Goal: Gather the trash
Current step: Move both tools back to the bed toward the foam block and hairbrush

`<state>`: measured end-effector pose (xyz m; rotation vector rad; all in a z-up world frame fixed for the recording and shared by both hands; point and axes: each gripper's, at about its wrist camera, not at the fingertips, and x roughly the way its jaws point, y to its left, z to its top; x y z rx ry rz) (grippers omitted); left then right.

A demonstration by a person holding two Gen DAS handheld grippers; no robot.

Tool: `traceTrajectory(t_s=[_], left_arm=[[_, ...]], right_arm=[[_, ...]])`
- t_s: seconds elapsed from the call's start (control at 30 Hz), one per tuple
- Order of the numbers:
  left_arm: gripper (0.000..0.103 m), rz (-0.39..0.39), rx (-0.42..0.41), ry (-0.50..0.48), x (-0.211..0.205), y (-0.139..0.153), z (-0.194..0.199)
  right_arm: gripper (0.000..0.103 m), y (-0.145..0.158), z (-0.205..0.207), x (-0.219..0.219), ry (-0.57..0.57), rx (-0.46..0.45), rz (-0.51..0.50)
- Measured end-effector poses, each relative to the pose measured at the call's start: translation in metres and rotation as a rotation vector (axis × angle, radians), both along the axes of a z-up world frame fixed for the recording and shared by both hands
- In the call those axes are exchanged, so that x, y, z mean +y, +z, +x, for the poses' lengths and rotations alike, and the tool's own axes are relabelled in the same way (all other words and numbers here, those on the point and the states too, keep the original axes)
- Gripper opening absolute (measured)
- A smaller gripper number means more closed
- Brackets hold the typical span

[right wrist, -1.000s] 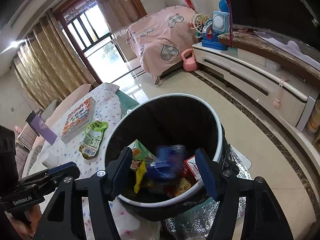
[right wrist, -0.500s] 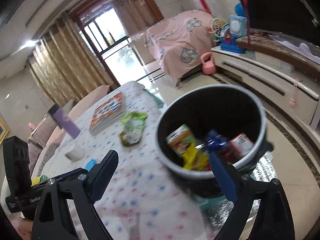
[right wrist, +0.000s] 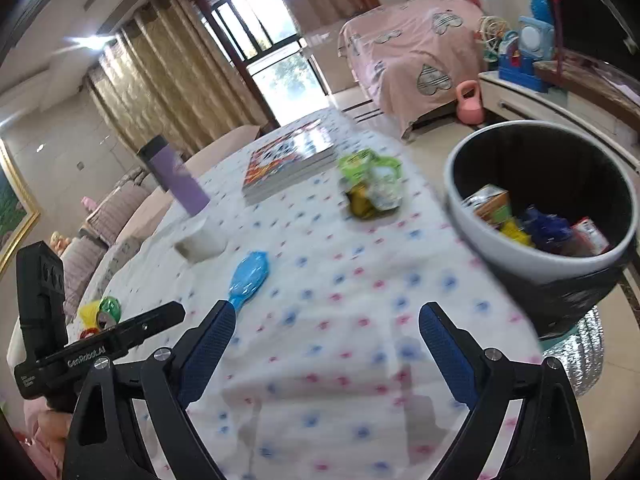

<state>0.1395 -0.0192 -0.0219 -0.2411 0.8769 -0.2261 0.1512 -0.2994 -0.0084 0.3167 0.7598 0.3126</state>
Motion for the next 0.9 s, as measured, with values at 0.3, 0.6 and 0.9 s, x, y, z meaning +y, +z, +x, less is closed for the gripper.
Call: traceTrajectory(t_s=[0.3, 0.6, 0.9], left_arm=[[0.053, 0.054, 0.004, 0.048, 0.042, -0.008, 0.006], [0.071, 0.169, -0.045, 0.017, 0.064, -0.007, 0.039], [0.085, 0.259, -0.090, -0.078, 0.073, -0.010, 0.104]], right_arm=[[0.094, -0.007, 0.004, 0.055, 0.088, 0.015, -0.041], [0.094, -0.018, 0.018, 0.098, 0.151, 0.040, -0.060], [0.094, -0.027, 0.045, 0.124, 0.170, 0.059, -0.111]])
